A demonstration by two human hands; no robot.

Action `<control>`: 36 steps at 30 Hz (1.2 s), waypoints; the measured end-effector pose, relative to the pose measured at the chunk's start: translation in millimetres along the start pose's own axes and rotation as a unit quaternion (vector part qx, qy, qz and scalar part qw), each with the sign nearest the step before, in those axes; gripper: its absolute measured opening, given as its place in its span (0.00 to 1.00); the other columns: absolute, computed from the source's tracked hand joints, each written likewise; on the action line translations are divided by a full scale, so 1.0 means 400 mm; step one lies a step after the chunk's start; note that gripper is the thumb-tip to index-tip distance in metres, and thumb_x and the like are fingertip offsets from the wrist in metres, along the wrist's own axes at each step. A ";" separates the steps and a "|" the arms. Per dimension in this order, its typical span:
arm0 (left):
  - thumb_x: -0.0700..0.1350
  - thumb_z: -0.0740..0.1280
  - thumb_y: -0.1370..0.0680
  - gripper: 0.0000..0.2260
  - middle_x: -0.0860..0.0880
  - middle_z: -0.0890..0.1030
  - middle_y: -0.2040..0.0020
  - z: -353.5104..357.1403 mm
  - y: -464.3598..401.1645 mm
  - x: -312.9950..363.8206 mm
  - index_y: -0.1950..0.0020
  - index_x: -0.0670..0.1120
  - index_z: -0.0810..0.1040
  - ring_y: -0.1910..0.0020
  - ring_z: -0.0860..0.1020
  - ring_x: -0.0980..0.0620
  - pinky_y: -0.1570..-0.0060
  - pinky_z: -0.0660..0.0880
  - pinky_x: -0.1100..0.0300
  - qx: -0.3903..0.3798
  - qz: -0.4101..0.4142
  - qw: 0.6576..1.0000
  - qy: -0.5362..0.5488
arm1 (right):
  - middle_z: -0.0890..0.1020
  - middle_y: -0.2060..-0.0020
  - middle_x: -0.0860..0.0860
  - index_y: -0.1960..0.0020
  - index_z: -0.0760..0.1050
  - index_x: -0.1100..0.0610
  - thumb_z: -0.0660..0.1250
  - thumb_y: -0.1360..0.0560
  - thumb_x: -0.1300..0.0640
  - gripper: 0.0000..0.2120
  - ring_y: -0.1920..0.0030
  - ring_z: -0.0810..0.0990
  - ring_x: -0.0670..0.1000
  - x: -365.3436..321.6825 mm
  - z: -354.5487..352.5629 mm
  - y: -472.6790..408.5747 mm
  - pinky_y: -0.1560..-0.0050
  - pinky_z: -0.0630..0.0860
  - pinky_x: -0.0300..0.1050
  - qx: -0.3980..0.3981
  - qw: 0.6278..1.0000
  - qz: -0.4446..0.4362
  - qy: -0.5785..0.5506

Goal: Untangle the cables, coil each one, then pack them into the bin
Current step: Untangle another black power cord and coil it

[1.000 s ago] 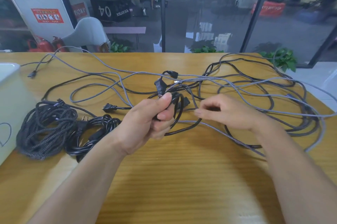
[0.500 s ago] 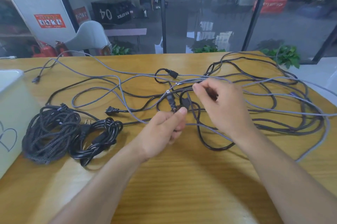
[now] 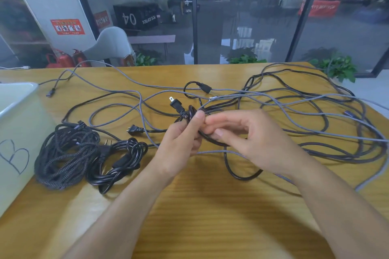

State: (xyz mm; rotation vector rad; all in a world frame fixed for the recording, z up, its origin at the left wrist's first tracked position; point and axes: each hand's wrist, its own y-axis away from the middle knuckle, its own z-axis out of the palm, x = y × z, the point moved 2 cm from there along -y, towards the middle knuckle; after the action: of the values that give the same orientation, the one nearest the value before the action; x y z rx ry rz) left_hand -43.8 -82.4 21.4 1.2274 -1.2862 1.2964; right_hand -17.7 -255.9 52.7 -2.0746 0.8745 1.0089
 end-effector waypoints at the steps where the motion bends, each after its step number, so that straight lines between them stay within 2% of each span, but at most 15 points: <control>1: 0.54 0.59 0.14 0.21 0.53 0.56 0.70 -0.005 -0.002 0.000 0.66 0.49 0.64 0.71 0.54 0.52 0.71 0.54 0.62 0.013 -0.003 1.000 0.003 | 0.88 0.52 0.40 0.40 0.84 0.50 0.67 0.18 0.64 0.13 0.47 0.86 0.41 0.006 -0.019 0.001 0.44 0.80 0.36 0.005 1.000 0.014 0.019; 3: 0.50 0.58 0.13 0.22 0.52 0.56 0.70 -0.015 -0.007 -0.003 0.65 0.43 0.63 0.69 0.54 0.51 0.70 0.53 0.61 0.036 -0.006 0.999 0.014 | 0.88 0.56 0.38 0.45 0.84 0.46 0.68 0.18 0.56 0.08 0.52 0.86 0.40 0.011 -0.052 0.003 0.49 0.81 0.41 0.028 0.990 0.017 0.134; 5: 0.49 0.57 0.13 0.20 0.50 0.57 0.69 -0.024 -0.009 -0.005 0.61 0.38 0.67 0.67 0.54 0.48 0.67 0.53 0.56 0.053 -0.008 0.998 0.023 | 0.87 0.61 0.42 0.51 0.84 0.47 0.66 0.17 0.49 0.09 0.59 0.86 0.43 0.014 -0.062 0.003 0.53 0.81 0.47 -0.017 0.983 0.033 0.178; 8: 0.51 0.55 0.12 0.21 0.47 0.56 0.67 -0.029 -0.011 -0.011 0.62 0.43 0.70 0.69 0.55 0.50 0.69 0.56 0.60 0.059 -0.006 0.998 0.036 | 0.83 0.68 0.50 0.54 0.83 0.58 0.59 0.13 0.50 0.20 0.66 0.82 0.51 0.013 -0.041 0.008 0.56 0.78 0.46 -0.173 0.981 0.079 0.040; 10: 0.53 0.54 0.12 0.22 0.46 0.57 0.66 -0.029 -0.014 -0.014 0.64 0.48 0.70 0.70 0.57 0.51 0.69 0.58 0.61 0.051 0.006 0.997 0.059 | 0.79 0.70 0.52 0.50 0.81 0.62 0.56 0.12 0.52 0.20 0.68 0.76 0.53 0.011 -0.020 0.012 0.58 0.75 0.51 -0.259 0.962 0.074 -0.043; 12: 0.56 0.55 0.13 0.21 0.48 0.61 0.67 -0.026 -0.015 -0.012 0.64 0.49 0.70 0.69 0.59 0.51 0.66 0.58 0.58 0.034 0.015 0.995 0.087 | 0.76 0.69 0.53 0.46 0.78 0.63 0.55 0.12 0.54 0.17 0.70 0.73 0.54 0.012 0.005 0.014 0.61 0.72 0.51 -0.332 0.935 0.073 -0.102; 15: 0.56 0.56 0.14 0.19 0.49 0.63 0.67 -0.016 -0.009 0.002 0.62 0.48 0.69 0.69 0.62 0.50 0.64 0.60 0.55 -0.006 0.011 0.985 0.175 | 0.74 0.70 0.52 0.46 0.77 0.60 0.55 0.12 0.51 0.17 0.72 0.72 0.51 0.024 0.050 0.020 0.63 0.70 0.45 -0.397 0.906 0.098 -0.105; 17: 0.54 0.54 0.13 0.19 0.49 0.63 0.67 -0.010 -0.001 0.019 0.60 0.47 0.67 0.70 0.63 0.50 0.65 0.65 0.57 -0.042 0.002 0.970 0.238 | 0.74 0.72 0.52 0.51 0.78 0.62 0.54 0.13 0.46 0.23 0.73 0.71 0.50 0.036 0.078 0.017 0.63 0.70 0.44 -0.408 0.906 0.108 -0.043; 20: 0.53 0.53 0.14 0.17 0.50 0.63 0.68 -0.010 0.014 0.041 0.60 0.47 0.66 0.72 0.63 0.51 0.65 0.66 0.57 -0.101 -0.010 0.951 0.292 | 0.72 0.75 0.49 0.58 0.79 0.64 0.55 0.16 0.36 0.32 0.73 0.69 0.52 0.061 0.102 0.001 0.65 0.70 0.43 -0.368 0.920 0.123 0.061; 23: 0.52 0.55 0.14 0.17 0.52 0.62 0.69 -0.018 0.022 0.051 0.61 0.48 0.68 0.73 0.59 0.54 0.68 0.61 0.58 -0.152 -0.015 0.932 0.328 | 0.70 0.77 0.48 0.63 0.78 0.60 0.59 0.20 0.30 0.34 0.72 0.67 0.53 0.080 0.100 -0.012 0.65 0.68 0.44 -0.311 0.937 0.126 0.095; 27: 0.55 0.54 0.16 0.19 0.54 0.59 0.71 -0.029 0.026 0.058 0.64 0.49 0.67 0.73 0.54 0.54 0.70 0.53 0.57 -0.179 0.005 0.946 0.270 | 0.71 0.75 0.48 0.65 0.76 0.58 0.62 0.30 0.22 0.37 0.72 0.67 0.47 0.092 0.044 -0.030 0.67 0.65 0.44 -0.197 0.958 0.088 0.189; 29: 0.57 0.53 0.15 0.22 0.54 0.57 0.72 -0.038 0.025 0.062 0.66 0.50 0.66 0.73 0.53 0.54 0.70 0.52 0.57 -0.167 0.000 0.958 0.235 | 0.74 0.74 0.50 0.66 0.76 0.55 0.65 0.32 0.23 0.33 0.71 0.68 0.46 0.103 -0.015 -0.037 0.65 0.67 0.48 -0.111 0.964 0.066 0.232; 32: 0.57 0.54 0.16 0.22 0.55 0.57 0.73 -0.057 0.021 0.065 0.68 0.50 0.65 0.74 0.53 0.55 0.71 0.51 0.58 -0.152 -0.021 0.963 0.220 | 0.78 0.72 0.49 0.63 0.79 0.49 0.67 0.32 0.24 0.27 0.70 0.70 0.44 0.125 -0.107 -0.029 0.62 0.69 0.47 -0.013 0.965 0.037 0.261; 34: 0.57 0.55 0.16 0.22 0.55 0.58 0.74 -0.062 0.020 0.064 0.69 0.50 0.65 0.75 0.53 0.55 0.73 0.53 0.61 -0.163 -0.025 0.963 0.213 | 0.78 0.68 0.45 0.61 0.81 0.46 0.70 0.31 0.27 0.22 0.64 0.75 0.46 0.131 -0.148 -0.020 0.58 0.73 0.49 0.015 0.968 0.016 0.249; 36: 0.57 0.55 0.17 0.21 0.55 0.58 0.74 -0.061 0.022 0.065 0.69 0.51 0.65 0.75 0.53 0.56 0.74 0.55 0.62 -0.176 -0.027 0.962 0.206 | 0.82 0.61 0.42 0.58 0.82 0.44 0.70 0.27 0.32 0.16 0.57 0.79 0.48 0.130 -0.174 -0.018 0.47 0.76 0.55 0.023 0.970 -0.005 0.243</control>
State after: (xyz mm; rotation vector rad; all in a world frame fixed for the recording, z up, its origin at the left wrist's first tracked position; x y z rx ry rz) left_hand -56.1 -59.4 47.4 0.6924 -1.1075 1.1468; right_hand 39.8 -320.7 44.8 -2.3224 1.1092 0.4661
